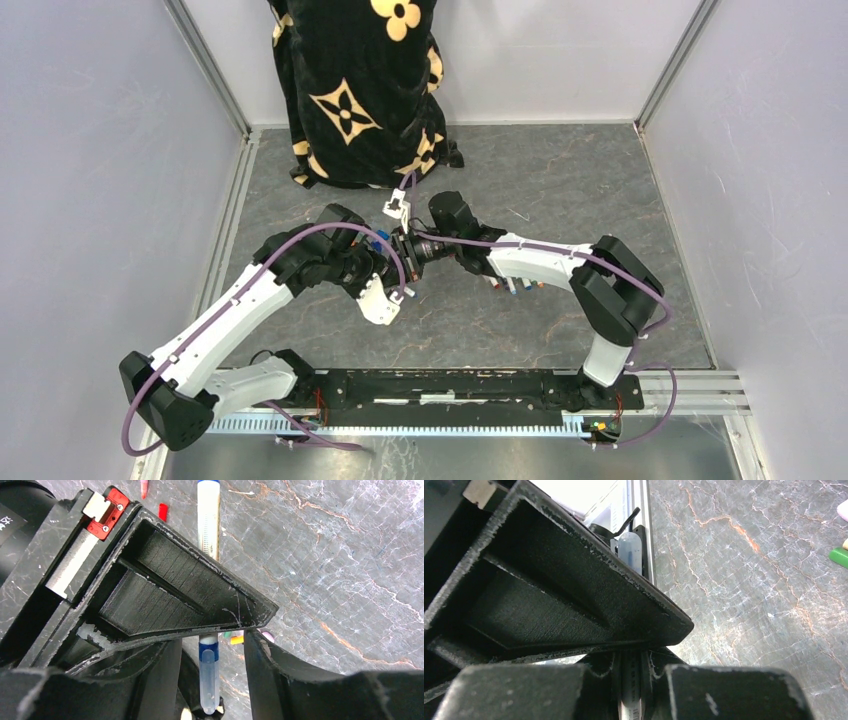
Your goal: Open the pen caps
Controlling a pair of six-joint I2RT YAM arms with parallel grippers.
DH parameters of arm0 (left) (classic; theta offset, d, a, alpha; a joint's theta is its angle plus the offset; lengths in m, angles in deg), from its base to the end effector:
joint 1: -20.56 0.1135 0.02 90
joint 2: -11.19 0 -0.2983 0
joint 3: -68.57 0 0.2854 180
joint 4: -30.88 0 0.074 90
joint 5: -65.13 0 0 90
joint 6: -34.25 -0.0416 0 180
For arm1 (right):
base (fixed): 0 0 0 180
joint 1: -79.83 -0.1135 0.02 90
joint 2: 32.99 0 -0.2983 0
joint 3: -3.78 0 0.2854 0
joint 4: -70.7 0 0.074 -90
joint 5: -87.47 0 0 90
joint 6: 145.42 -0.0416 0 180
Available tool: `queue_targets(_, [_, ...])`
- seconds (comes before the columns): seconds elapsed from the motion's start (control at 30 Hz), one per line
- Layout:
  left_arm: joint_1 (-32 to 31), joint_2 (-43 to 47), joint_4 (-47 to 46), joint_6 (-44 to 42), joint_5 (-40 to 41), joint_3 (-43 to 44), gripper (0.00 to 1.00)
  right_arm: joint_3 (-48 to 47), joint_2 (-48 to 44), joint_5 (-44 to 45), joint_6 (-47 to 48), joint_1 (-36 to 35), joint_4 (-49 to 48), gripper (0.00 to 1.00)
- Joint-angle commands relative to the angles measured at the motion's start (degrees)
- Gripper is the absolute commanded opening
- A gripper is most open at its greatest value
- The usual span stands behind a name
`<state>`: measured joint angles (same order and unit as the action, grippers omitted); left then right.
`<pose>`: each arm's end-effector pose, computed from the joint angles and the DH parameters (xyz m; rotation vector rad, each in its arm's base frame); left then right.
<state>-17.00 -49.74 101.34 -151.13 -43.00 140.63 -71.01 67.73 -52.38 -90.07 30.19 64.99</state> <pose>0.1610 -0.1401 0.3317 2.3595 0.9069 -0.0179 0.2521 0.3458 0.2469 -0.9640 2.0255 1.7338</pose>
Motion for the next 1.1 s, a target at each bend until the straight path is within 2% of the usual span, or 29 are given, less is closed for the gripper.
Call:
queue_targets(0.0, [-0.4,-0.9,-0.3,0.9,-3.1,1.4,0.51,-3.8,0.9,-1.4,-1.6,-0.1,-3.7,0.0])
queue_targets(0.03, [-0.4,-1.1,-0.2,1.0,-3.0,1.5,0.48,-3.7,0.8,-1.7,-2.4,0.0,-4.7,0.0])
queue_targets(0.2, [-0.4,-1.7,0.2,0.9,-2.9,2.0,0.19,-2.8,1.3,-3.9,-7.5,0.0,-11.6,0.0])
queue_targets(0.3, [-0.4,-2.1,0.2,2.0,-3.5,2.4,0.11,-1.9,1.4,-4.7,-12.0,0.1,-18.3,0.0])
queue_targets(0.4, [-0.4,-2.4,0.2,2.7,-3.6,2.6,0.03,-2.8,1.8,-3.8,-12.2,0.3,-18.1,0.0])
queue_targets(0.47, [-0.4,-2.3,0.2,2.7,-3.4,2.6,0.02,-3.4,2.3,-3.3,-12.0,0.4,-17.6,0.0])
queue_targets(0.67, [-0.3,-2.5,-0.4,-0.4,-1.3,2.1,0.02,-11.1,9.2,-1.7,-6.0,0.6,-2.5,0.0])
queue_targets(0.7, [-0.3,-2.6,-0.7,-1.4,0.6,1.6,0.02,-12.3,10.4,-1.7,-3.9,0.8,1.0,0.0])
queue_targets(0.73, [0.1,-2.8,-0.5,-3.6,4.0,1.3,0.02,-14.3,11.5,-1.0,1.1,1.1,10.1,0.0])
queue_targets(0.77, [3.2,-2.8,-0.8,-5.5,6.9,1.2,0.02,-12.6,10.8,-1.0,7.2,1.5,20.6,0.0])
queue_targets(0.8, [10.6,-2.8,-0.4,-9.8,6.1,2.1,0.02,-4.9,5.4,-0.5,12.1,1.4,25.8,0.0])
queue_targets(0.83, [24.4,-3.6,2.0,-18.9,2.3,4.1,0.02,13.2,-6.7,1.4,10.5,0.8,20.3,0.0])
queue_targets(0.87, [42.0,-5.1,5.1,-27.8,-1.7,6.0,0.02,32.6,-16.3,3.2,2.2,0.6,2.5,0.0])
queue_targets(0.9, [47.7,-7.1,11.4,-37.4,-5.4,7.3,0.02,42.2,-23.7,4.7,-9.7,1.9,-11.7,0.0])
queue_targets(0.93, [46.5,-7.7,17.1,-40.5,-7.3,8.3,0.02,40.5,-22.2,2.2,-11.3,2.9,-12.5,0.0])
queue_targets(0.97, [34.9,-5.0,13.4,-31.2,-8.8,6.0,0.02,30.1,-17.1,-3.1,-3.1,2.9,-1.3,0.0])
queue_targets(1.0, [23.8,-1.1,2.4,-18.9,-3.6,2.0,0.02,22.3,-14.5,-1.3,2.9,1.5,8.6,0.0])
queue_targets(1.03, [17.1,1.8,-3.3,-14.0,1.8,-0.1,0.02,21.0,-13.7,-1.3,3.0,0.8,8.6,0.0])
queue_targets(1.07, [15.0,1.6,-0.6,-12.9,2.2,0.7,0.02,22.1,-13.7,-2.1,0.5,0.8,5.4,0.0])
